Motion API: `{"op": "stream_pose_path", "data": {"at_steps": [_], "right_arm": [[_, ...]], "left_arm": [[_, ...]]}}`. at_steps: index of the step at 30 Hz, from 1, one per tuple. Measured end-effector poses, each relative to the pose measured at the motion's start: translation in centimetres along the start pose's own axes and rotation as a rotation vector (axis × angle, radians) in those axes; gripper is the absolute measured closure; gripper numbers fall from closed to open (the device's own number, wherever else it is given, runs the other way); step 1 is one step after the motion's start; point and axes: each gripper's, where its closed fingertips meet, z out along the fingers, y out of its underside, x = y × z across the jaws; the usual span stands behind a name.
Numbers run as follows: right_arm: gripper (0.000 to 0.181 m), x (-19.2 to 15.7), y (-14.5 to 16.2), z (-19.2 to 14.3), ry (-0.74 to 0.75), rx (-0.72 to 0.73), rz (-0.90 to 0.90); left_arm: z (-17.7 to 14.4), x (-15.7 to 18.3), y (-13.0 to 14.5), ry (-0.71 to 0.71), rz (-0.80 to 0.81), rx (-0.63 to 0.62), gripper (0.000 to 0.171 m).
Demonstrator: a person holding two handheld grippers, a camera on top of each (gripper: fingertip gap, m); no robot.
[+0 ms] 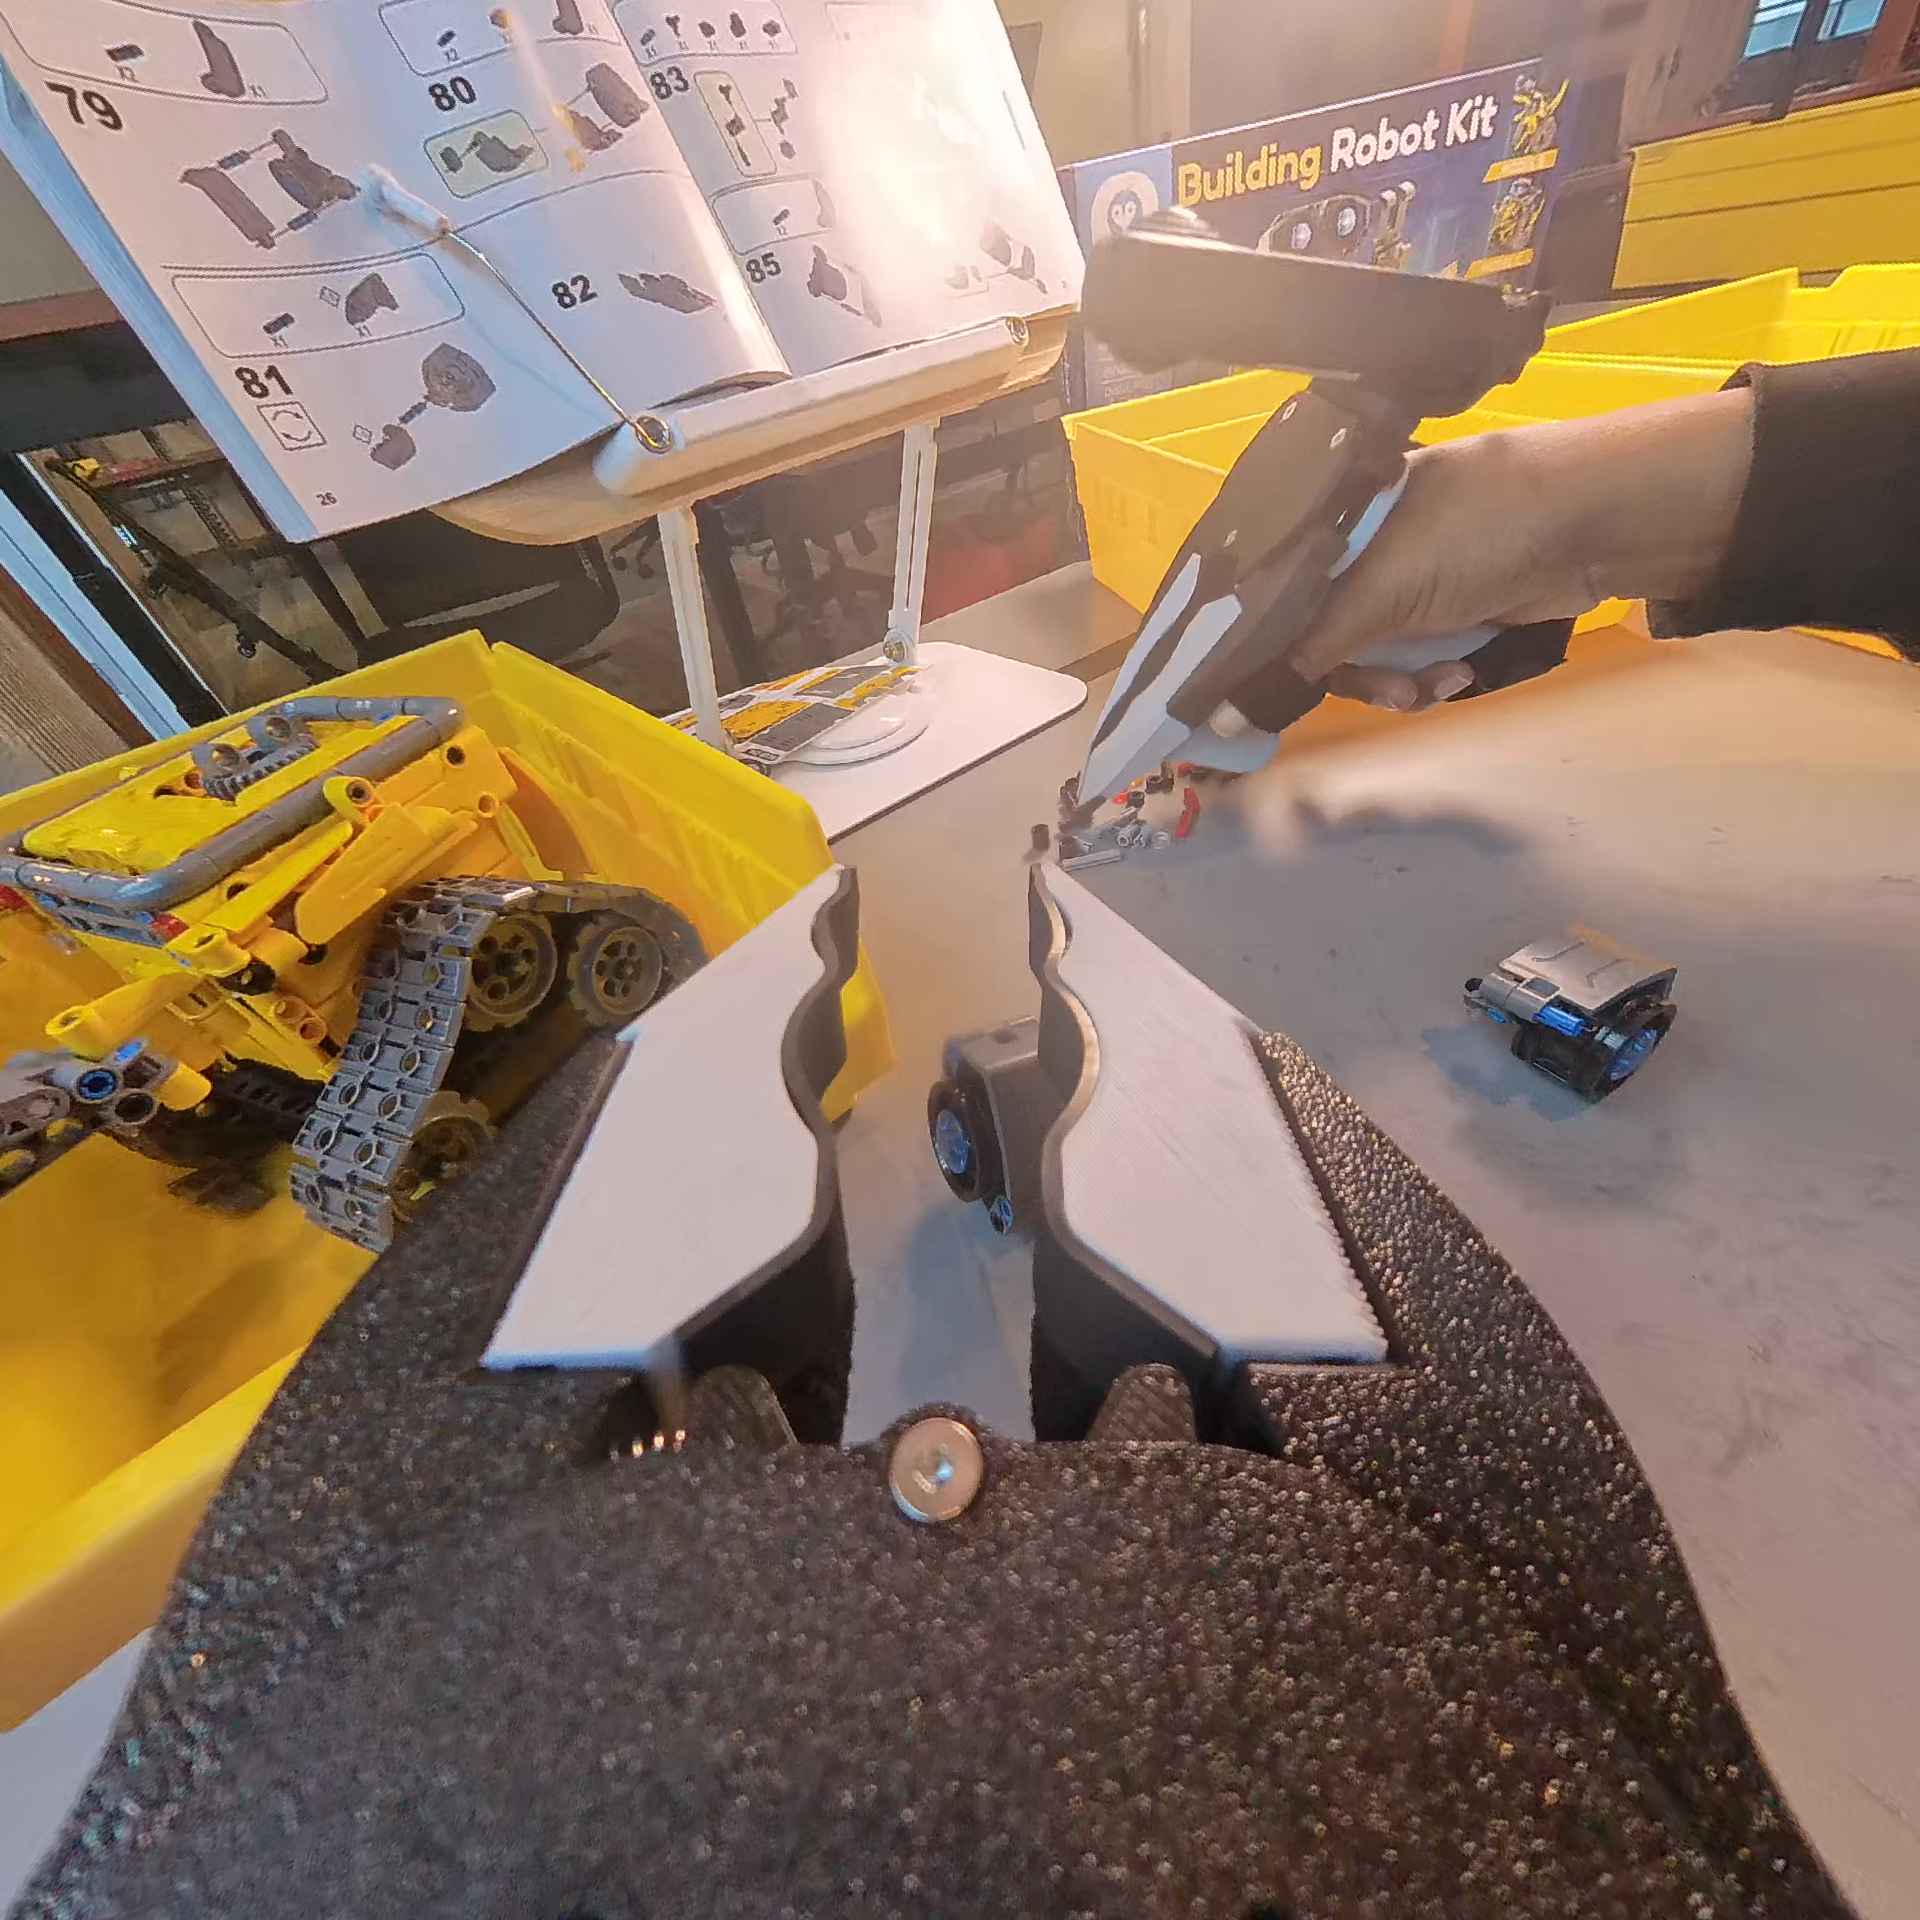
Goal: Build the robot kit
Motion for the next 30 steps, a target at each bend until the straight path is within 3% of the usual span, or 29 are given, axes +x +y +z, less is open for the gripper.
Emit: {"op": "stream_pose_path", "data": {"at_steps": [7,16,24,30], "right_arm": [[0.181,-1.8,-0.7,-3.9,-0.052,0.088,-0.098],[0.174,-0.9,-0.5,-0.1,-0.072,-0.019,-0.093],[0.178,-0.8,0.2,0.7,-0.090,-0.096,-0.088],[0.179,-0.8,-0.3,0.4,-0.113,-0.055,-0.061]], "left_arm": [[0.1,0.0,-0.1,0.001,-0.002,0.003,0.139],[0.0,0.0,0.3,-0.006,0.012,-0.010,0.140],[0.0,0.1,0.0,0.004,0.016,-0.003,0.140],[0.0,0.0,0.0,0.001,0.015,-0.003,0.140]]}}
